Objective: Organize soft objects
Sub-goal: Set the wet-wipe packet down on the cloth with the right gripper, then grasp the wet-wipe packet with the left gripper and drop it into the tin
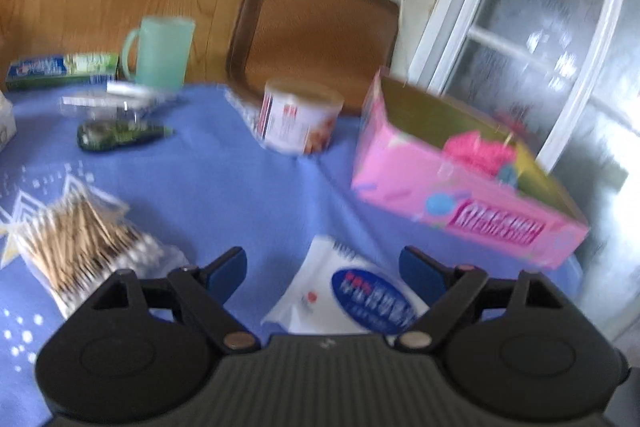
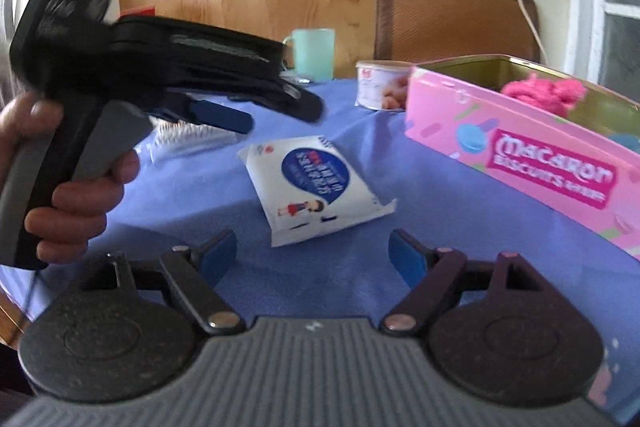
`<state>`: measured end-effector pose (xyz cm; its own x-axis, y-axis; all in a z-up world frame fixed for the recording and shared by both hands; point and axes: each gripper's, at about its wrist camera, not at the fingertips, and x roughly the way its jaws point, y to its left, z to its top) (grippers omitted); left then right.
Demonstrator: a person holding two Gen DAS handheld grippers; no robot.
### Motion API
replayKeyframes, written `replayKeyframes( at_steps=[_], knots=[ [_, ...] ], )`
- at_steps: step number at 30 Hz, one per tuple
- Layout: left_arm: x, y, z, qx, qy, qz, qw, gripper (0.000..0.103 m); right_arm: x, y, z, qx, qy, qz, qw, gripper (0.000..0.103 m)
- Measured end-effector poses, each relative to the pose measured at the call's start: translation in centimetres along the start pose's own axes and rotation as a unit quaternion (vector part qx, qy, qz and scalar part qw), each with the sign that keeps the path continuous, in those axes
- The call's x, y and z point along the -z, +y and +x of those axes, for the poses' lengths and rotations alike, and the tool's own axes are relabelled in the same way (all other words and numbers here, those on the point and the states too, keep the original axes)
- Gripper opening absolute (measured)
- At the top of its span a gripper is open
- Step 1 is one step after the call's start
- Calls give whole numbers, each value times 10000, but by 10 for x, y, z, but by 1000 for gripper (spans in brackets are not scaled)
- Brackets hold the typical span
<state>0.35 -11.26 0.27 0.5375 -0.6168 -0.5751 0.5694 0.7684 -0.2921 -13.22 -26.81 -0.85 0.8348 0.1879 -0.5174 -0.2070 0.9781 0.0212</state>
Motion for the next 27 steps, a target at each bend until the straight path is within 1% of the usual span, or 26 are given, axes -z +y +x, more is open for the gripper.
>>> replayKeyframes(
  at_steps=[1, 2, 3, 4, 5, 7, 9, 11, 13, 15, 16, 17, 18, 19, 20, 22, 23, 24, 25, 26, 27],
  knots=[
    [4, 2, 5, 45, 141, -24, 9999, 75, 0, 1, 4, 1, -89, -15, 10000, 81],
    [7, -3, 4, -7, 33, 123, 9999, 66, -1, 1, 8, -56, -165, -12, 9998, 76],
    [9, -6, 4, 50, 98, 247, 9996, 63, -3, 1, 10, -102, -218, 4, 9997, 65],
    [12, -10, 3, 5, 73, 345, 9994, 62, -6, 1, 13, -55, -252, 23, 9997, 62],
    [11, -12, 2, 6, 76, 332, 9994, 61, -8, -1, 15, 47, -261, 69, 9996, 57],
    [8, -14, -2, 45, -41, 273, 9996, 58, -12, -8, 14, 75, -352, 252, 9990, 55],
    [-2, -21, -6, 144, -183, 276, 9993, 56, -15, -14, 5, 122, -582, 374, 9975, 55],
    [-16, -33, -12, 294, -351, 300, 9985, 56, -20, -14, -11, 367, -944, 254, 9945, 55],
    [-31, -53, -12, 409, -560, 511, 9963, 56, -27, -18, -25, 694, -1293, 98, 9891, 55],
    [-48, -77, -8, 526, -715, 757, 9932, 60, -37, -33, -34, 972, -1516, 70, 9836, 55],
    [-58, -91, -2, 573, -751, 862, 9918, 61, -42, -44, -37, 1076, -1574, 131, 9816, 56],
    [-65, -103, 4, 607, -756, 929, 9909, 64, -47, -56, -39, 1178, -1588, 241, 9800, 56],
    [-73, -115, 12, 643, -755, 986, 9902, 75, -53, -69, -38, 1276, -1567, 367, 9787, 56],
    [-80, -127, 23, 625, -758, 1054, 9896, 83, -60, -80, -33, 1362, -1534, 469, 9776, 56],
    [-85, -136, 33, 515, -781, 1114, 9894, 95, -68, -87, -25, 1482, -1477, 531, 9764, 56],
    [-91, -148, 50, 33, -909, 1136, 9894, 94, -82, -115, -3, 1903, -1218, 571, 9725, 57],
    [-93, -150, 55, -135, -880, 1081, 9901, 92, -88, -127, 8, 2120, -1106, 594, 9692, 57],
    [-93, -149, 57, -141, -826, 941, 9920, 91, -91, -136, 13, 2266, -1053, 652, 9661, 57],
    [-91, -145, 55, -27, -802, 759, 9939, 91, -91, -145, 13, 2338, -1018, 773, 9638, 57],
    [-88, -142, 53, 58, -817, 659, 9945, 92, -90, -152, 7, 2283, -1063, 962, 9630, 57],
    [-84, -139, 49, 59, -858, 635, 9943, 92, -87, -155, 1, 2190, -1169, 1084, 9626, 57]
  ],
)
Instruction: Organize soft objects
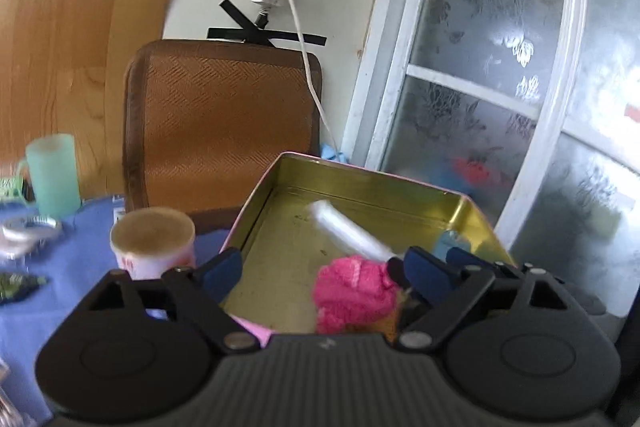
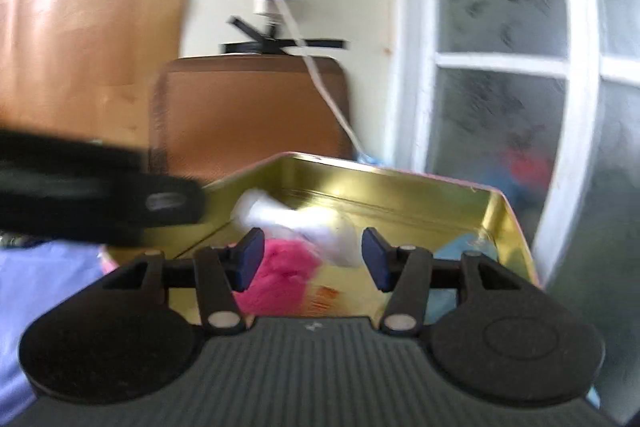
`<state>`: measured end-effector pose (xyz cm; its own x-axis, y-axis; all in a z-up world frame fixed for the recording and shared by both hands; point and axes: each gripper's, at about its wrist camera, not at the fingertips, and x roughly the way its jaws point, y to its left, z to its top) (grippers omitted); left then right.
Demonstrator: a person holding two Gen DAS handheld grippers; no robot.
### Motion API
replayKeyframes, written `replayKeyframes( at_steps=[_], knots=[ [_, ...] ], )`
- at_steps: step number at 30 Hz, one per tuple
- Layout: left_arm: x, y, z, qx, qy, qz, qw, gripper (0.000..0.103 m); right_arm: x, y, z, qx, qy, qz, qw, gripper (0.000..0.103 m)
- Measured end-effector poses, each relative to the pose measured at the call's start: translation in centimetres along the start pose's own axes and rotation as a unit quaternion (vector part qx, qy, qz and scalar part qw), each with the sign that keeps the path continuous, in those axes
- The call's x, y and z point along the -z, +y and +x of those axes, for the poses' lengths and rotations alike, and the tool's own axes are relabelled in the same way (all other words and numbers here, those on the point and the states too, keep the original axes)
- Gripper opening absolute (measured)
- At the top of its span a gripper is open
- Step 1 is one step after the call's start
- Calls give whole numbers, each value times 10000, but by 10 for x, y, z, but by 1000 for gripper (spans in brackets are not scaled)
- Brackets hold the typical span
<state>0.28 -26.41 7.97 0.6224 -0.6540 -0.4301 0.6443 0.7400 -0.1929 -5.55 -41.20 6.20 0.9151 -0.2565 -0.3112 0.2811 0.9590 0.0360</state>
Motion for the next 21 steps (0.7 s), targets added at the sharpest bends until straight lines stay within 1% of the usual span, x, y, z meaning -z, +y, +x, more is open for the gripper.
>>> replayKeyframes(
  at_steps=[3, 5, 7, 10, 11, 15, 18, 21],
  knots=[
    [10, 6, -11, -169, -82, 16, 9998, 92, 9, -10, -26, -38, -185, 346, 9992, 57],
    [16, 10, -17, -99, -16, -122, 9999, 92, 18, -8, -48, -142, -278, 620, 9976, 57],
    [23, 11, -22, -42, 17, -150, 9999, 92, 28, -4, -71, -211, -333, 815, 9959, 57],
    [37, 13, -37, -105, -6, -177, 9998, 92, 42, 8, -91, -314, -361, 1031, 9935, 57],
    [41, 15, -40, -109, 25, -243, 9996, 92, 47, 11, -100, -360, -318, 1077, 9930, 57],
    [56, 25, -58, -229, 247, -571, 9978, 92, 61, 24, -115, -621, -40, 1137, 9916, 57],
    [66, 30, -73, -379, 301, -634, 9968, 92, 72, 32, -130, -919, 175, 1177, 9886, 57],
    [76, 31, -89, -564, 349, -688, 9954, 92, 82, 40, -142, -1112, 383, 1173, 9861, 57]
  ],
)
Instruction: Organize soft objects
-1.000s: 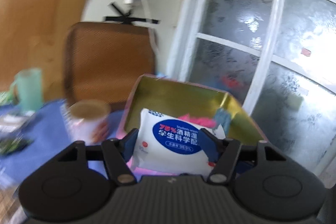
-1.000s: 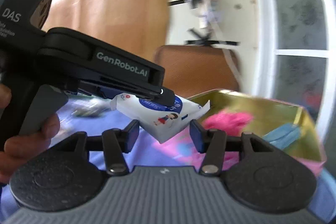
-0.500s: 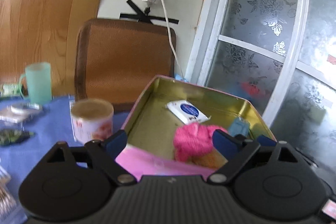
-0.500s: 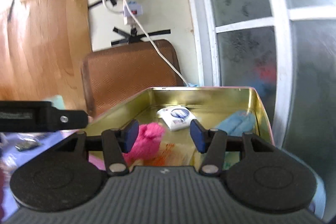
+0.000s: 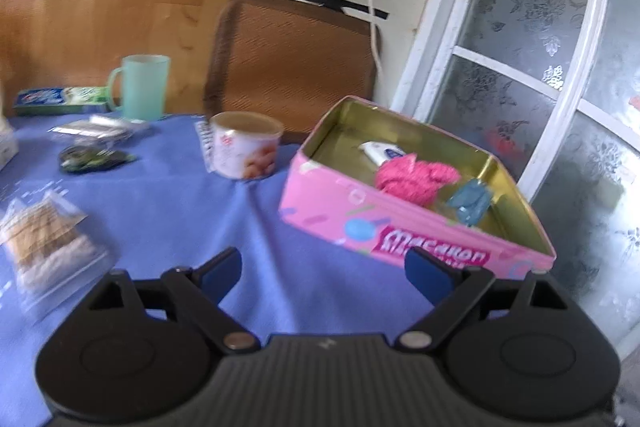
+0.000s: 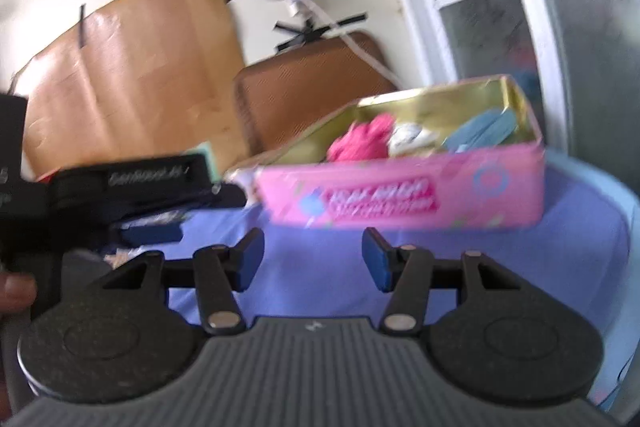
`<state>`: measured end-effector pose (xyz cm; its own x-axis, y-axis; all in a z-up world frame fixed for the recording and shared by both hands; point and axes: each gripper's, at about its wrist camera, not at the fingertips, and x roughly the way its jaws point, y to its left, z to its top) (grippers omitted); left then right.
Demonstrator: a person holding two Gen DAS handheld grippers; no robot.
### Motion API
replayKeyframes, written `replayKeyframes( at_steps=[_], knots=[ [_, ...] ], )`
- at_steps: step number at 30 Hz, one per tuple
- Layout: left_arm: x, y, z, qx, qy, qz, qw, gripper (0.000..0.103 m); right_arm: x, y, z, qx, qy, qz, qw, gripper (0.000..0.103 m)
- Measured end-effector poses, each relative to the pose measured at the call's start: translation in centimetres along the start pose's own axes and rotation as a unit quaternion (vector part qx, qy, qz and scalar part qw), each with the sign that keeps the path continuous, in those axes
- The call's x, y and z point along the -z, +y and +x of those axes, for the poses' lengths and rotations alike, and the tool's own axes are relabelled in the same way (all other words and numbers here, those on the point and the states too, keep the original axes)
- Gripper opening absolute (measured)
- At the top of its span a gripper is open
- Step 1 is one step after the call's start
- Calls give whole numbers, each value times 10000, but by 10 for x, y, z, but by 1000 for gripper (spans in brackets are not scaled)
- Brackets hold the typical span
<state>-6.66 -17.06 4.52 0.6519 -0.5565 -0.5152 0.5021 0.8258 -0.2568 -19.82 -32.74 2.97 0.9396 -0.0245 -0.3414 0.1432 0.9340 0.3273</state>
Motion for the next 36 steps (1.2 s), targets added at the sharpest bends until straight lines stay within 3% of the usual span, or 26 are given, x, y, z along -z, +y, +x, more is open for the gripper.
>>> replayKeyframes(
  at_steps=[6, 12, 26, 36],
  knots=[
    [14, 0, -31, -237, 92, -149, 9996, 92, 17, 12, -20, -427, 273, 156, 9986, 57],
    [11, 1, -64, -374, -259, -39, 9990, 93, 18, 25, -23, -622, 243, 158, 9976, 62],
    [20, 15, -53, -531, 55, -176, 9984, 93, 22, 30, -21, -627, 309, 135, 9975, 62],
    [22, 1, -52, -565, -11, 153, 9983, 93, 23, 24, -22, -594, 272, 222, 9976, 62]
  ],
)
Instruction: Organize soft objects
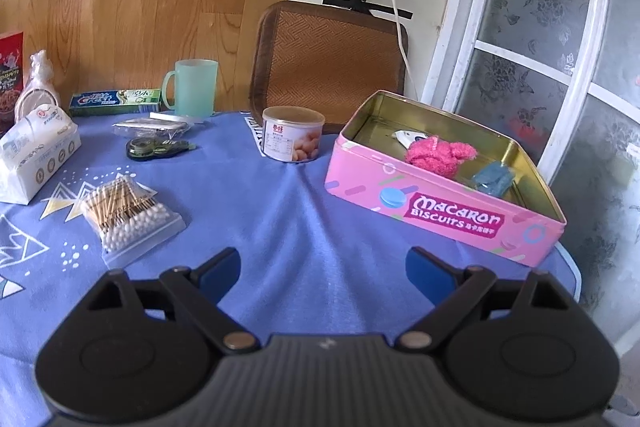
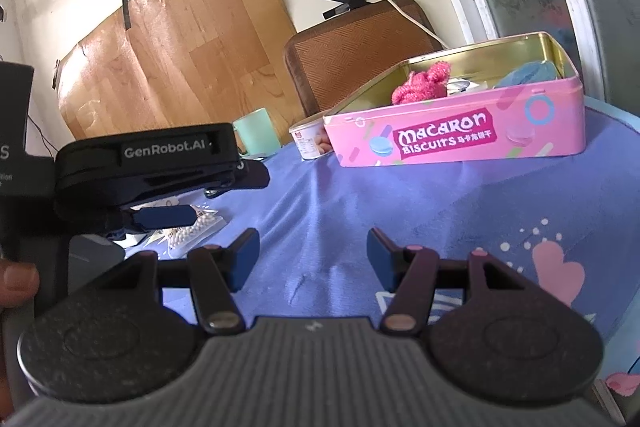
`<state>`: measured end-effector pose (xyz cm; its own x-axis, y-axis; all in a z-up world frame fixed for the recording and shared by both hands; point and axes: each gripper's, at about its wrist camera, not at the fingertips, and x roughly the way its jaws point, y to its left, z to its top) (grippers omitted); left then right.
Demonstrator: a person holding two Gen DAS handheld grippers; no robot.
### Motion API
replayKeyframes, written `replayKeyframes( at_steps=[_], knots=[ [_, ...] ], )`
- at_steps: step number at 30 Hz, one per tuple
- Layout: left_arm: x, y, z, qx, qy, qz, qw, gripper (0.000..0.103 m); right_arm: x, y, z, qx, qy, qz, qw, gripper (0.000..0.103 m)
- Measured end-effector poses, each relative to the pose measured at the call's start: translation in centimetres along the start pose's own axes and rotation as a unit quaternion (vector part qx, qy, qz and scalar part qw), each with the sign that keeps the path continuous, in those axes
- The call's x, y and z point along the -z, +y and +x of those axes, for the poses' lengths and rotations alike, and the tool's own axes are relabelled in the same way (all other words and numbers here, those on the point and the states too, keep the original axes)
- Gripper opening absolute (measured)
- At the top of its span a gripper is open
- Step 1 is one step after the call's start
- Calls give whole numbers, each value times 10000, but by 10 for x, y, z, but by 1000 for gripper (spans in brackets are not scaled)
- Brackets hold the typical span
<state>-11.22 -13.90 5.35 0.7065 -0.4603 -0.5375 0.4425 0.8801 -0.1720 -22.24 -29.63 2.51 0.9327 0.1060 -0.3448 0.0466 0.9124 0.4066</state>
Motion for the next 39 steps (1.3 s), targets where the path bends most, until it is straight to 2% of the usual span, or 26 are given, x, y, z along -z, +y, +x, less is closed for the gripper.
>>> replayKeyframes(
  at_steps=[14, 39],
  knots=[
    [0, 18, -4, -173, -25, -170, 9997, 93, 3, 5, 3, -67, 33, 4, 10000, 62],
    [1, 27, -7, -175, -2, -324, 9993, 93, 5, 6, 6, -66, 68, -20, 10000, 62]
  ],
)
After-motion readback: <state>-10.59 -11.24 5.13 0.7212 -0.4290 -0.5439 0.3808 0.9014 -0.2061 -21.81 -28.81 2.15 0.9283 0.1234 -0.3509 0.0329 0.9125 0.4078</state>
